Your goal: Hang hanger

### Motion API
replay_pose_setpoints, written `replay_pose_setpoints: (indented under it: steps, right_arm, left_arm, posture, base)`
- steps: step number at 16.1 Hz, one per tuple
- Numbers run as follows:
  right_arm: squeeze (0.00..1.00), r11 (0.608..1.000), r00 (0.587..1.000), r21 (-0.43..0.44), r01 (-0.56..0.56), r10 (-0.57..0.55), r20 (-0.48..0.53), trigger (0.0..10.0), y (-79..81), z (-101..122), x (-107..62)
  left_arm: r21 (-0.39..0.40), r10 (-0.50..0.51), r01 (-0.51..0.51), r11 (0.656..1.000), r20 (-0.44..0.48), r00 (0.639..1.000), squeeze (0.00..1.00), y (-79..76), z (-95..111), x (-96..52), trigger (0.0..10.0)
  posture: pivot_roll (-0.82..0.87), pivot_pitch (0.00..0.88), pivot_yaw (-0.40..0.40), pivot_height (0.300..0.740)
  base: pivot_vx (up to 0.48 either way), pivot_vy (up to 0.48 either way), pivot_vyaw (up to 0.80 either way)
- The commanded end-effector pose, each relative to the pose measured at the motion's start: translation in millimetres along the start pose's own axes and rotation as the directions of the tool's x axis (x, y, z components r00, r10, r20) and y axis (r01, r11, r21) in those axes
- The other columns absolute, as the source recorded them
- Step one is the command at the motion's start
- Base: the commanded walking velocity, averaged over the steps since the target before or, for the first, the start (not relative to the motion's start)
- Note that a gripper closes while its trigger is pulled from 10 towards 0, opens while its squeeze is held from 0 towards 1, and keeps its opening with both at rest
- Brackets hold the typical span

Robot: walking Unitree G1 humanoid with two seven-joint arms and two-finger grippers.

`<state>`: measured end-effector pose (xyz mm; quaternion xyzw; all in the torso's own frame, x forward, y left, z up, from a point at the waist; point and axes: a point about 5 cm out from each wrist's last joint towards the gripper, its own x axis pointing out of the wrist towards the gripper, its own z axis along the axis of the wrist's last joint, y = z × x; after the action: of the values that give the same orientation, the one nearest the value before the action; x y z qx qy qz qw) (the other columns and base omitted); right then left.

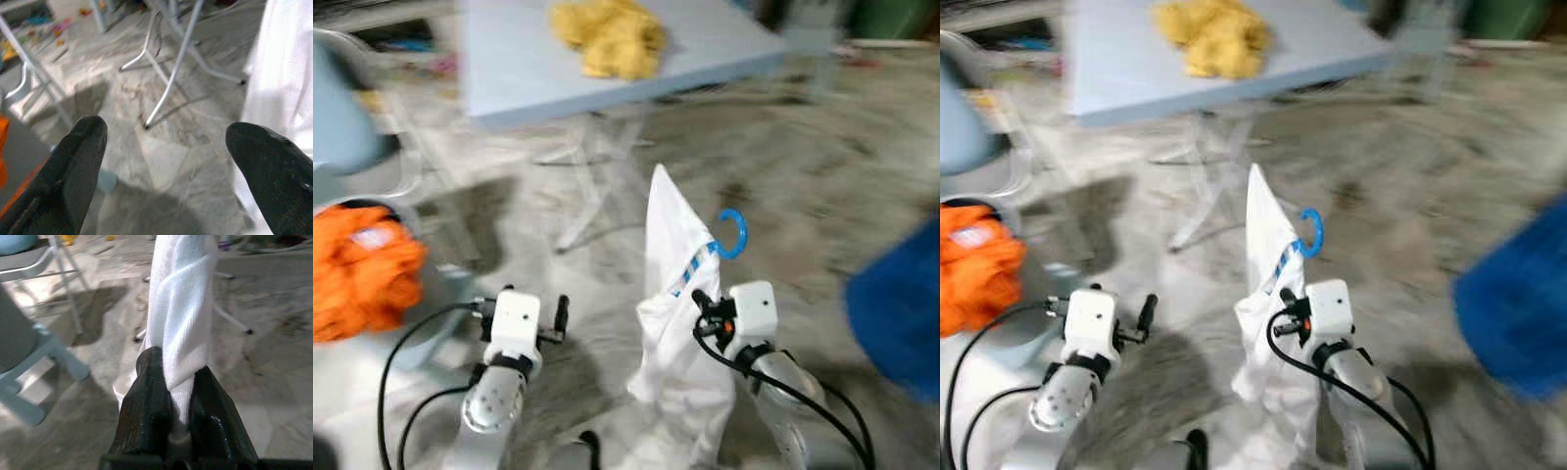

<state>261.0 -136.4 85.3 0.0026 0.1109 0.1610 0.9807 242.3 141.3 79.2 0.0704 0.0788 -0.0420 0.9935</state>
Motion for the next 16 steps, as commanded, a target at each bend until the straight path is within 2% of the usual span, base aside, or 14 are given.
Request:
replay_pose_setpoints:
  steps: [1,5,8,10,12,15,16]
  right_arm:
    - [0.00,0.999,0.999,-0.010,-0.036,0.037,0.039,10.0,4.7,10,-1.7]
    - [0.00,0.996,0.996,-0.004,-0.084,0.084,0.032,10.0,4.9,12,-3.5]
    - [0.00,0.985,0.984,0.026,-0.172,0.170,0.047,10.0,15.3,19,-5.9]
    - [0.00,0.962,0.963,0.061,-0.265,0.261,0.067,10.0,24.3,29,-10.3]
    - [0.00,0.965,0.965,0.083,-0.249,0.240,0.105,10.0,20.8,35,-8.5]
    - [0.00,0.983,0.977,0.082,-0.165,0.151,0.148,10.0,8.8,34,2.0]
    - [0.00,0.984,0.978,0.080,-0.157,0.144,0.148,10.0,8.0,33,2.7]
  left_arm:
    - [0.011,-0.007,0.007,1.000,-0.014,1.000,0.00,-0.4,-3,-1.3,10.0]
    - [0.020,-0.049,0.049,0.999,-0.010,0.999,0.00,-2.0,-2,2.6,10.0]
    - [0.028,-0.113,0.113,0.993,0.010,0.994,0.00,-5.0,2,7.9,10.0]
    - [0.084,-0.169,0.166,0.983,0.037,0.985,0.00,-7.7,8,16.7,10.0]
    - [0.119,-0.204,0.198,0.973,0.048,0.978,0.00,-12.2,10,21.2,10.0]
    - [0.165,-0.238,0.227,0.960,0.051,0.970,0.00,-16.6,6,30.8,10.0]
    - [0.175,-0.241,0.229,0.957,0.047,0.969,0.00,-16.2,5,32.1,10.0]
  posture:
    - [0.03,0.179,-0.004,0.740]
    - [0.02,0.185,-0.002,0.740]
    - [0.02,0.185,-0.001,0.740]
    - [0.01,0.184,0.000,0.740]
    - [0.01,0.171,0.006,0.740]
    - [0.01,0.073,0.040,0.740]
    - [0.01,0.073,0.040,0.740]
  base:
    - [0.000,0.000,0.79]
    - [0.000,0.000,0.79]
    - [0.000,0.000,0.51]
    - [0.000,0.000,0.00]
    - [0.000,0.000,0.00]
    - [0.000,0.000,0.00]
    - [0.000,0.000,0.00]
